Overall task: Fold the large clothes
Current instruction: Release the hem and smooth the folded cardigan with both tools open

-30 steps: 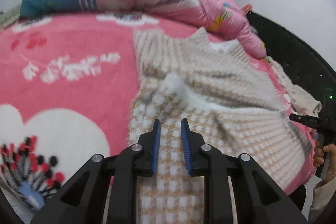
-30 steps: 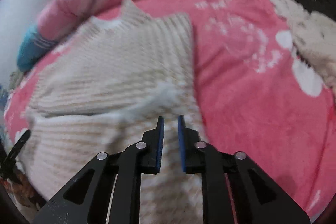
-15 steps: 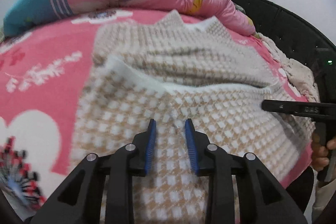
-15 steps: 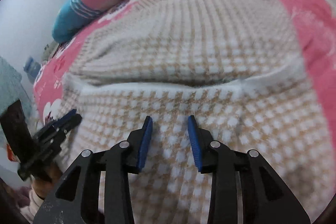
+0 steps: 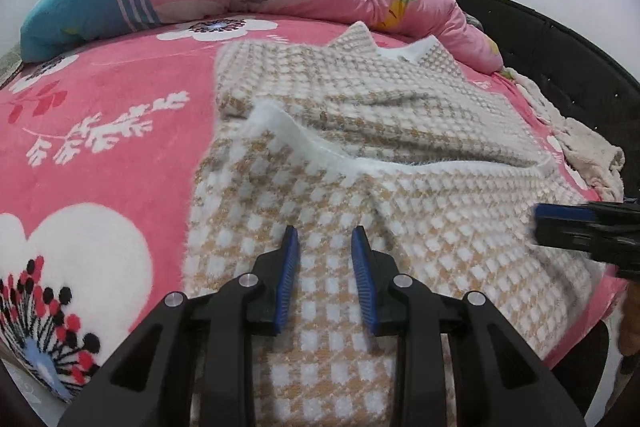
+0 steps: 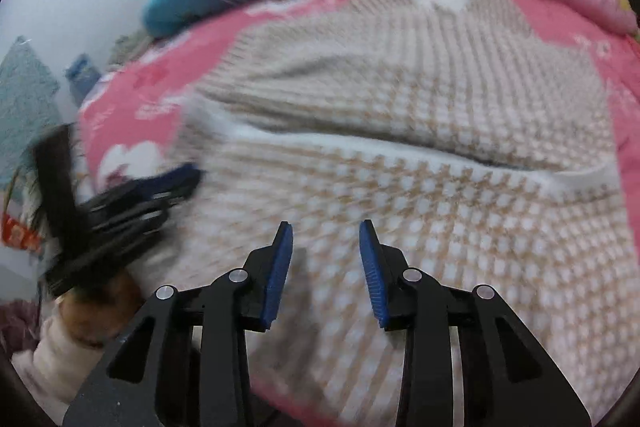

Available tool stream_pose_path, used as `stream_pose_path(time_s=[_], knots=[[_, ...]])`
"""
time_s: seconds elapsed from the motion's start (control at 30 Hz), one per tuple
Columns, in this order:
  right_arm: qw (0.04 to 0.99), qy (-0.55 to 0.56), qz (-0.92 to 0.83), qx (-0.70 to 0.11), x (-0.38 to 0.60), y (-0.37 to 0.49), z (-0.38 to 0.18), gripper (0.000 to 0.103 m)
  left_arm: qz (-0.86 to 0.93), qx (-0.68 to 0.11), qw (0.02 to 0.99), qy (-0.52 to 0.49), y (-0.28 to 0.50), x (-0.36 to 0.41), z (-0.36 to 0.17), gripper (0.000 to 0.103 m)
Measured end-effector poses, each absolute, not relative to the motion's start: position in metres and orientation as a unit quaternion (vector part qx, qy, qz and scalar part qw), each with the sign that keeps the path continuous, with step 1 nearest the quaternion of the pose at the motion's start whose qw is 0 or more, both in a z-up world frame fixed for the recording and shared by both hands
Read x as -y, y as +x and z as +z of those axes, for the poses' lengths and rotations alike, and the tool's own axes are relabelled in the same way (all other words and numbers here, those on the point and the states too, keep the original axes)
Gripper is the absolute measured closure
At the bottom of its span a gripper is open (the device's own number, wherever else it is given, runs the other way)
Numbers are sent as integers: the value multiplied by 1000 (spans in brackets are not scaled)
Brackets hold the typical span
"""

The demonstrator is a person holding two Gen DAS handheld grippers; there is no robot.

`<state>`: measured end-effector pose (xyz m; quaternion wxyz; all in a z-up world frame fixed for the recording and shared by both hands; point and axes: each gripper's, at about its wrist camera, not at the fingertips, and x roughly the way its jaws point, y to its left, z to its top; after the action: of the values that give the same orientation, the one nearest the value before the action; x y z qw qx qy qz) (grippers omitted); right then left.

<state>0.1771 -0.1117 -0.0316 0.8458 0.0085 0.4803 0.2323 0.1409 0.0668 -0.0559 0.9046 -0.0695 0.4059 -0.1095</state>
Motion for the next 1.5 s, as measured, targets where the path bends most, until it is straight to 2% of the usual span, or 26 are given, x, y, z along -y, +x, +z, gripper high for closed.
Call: stream_pose_path(time_s=[0.07,0.17,0.23,0.4,0.53,0.63,0.7,0.77,0.9,1.0,1.07,1.27,1.37,1.43,1.5], knots=[[847,-18,238,-476,109,164,-28,62,-110,-405,905,-71,141,-66,-56,75],[832,-68,208,-510,94,165,-77,62,-108,-402,907,-68,140,-67,-57,75],[838,-82,204,-499,89,161,-90,62,-109,-402,907,-68,140,-67,-57,75],[852,-68,189,-483,101,141,-50,62,-109,-375,918,-64,123,-67,-37,75],[871,-54,150,-464,137,122,-33,62,-199,-330,920,-75,93,-52,-9,75],[854,-60,117,-503,149,137,-74,62,-257,-355,897,-66,87,-21,-21,75],[854,-41,127,-503,156,138,-94,61,-241,-405,881,-33,95,1,-49,75],[852,-25,132,-505,162,137,-82,61,-229,-413,881,-36,100,1,-70,74],[873,-30,102,-477,191,120,-48,66,-221,-408,884,-55,99,-16,-58,74],[865,-51,40,-497,215,123,-73,69,-223,-411,882,-60,101,-25,-66,74],[862,-29,61,-502,226,125,-95,69,-225,-411,880,-76,101,-29,-68,74],[879,-22,60,-473,223,128,-43,69,-219,-412,882,-72,100,-24,-65,74],[892,-15,89,-443,214,131,-24,64,-216,-412,882,-74,99,-23,-66,74],[886,-20,101,-452,201,139,-41,53,-214,-413,882,-75,99,-23,-65,74],[867,-21,103,-487,188,156,-69,46,-213,-413,882,-78,98,-23,-64,74]])
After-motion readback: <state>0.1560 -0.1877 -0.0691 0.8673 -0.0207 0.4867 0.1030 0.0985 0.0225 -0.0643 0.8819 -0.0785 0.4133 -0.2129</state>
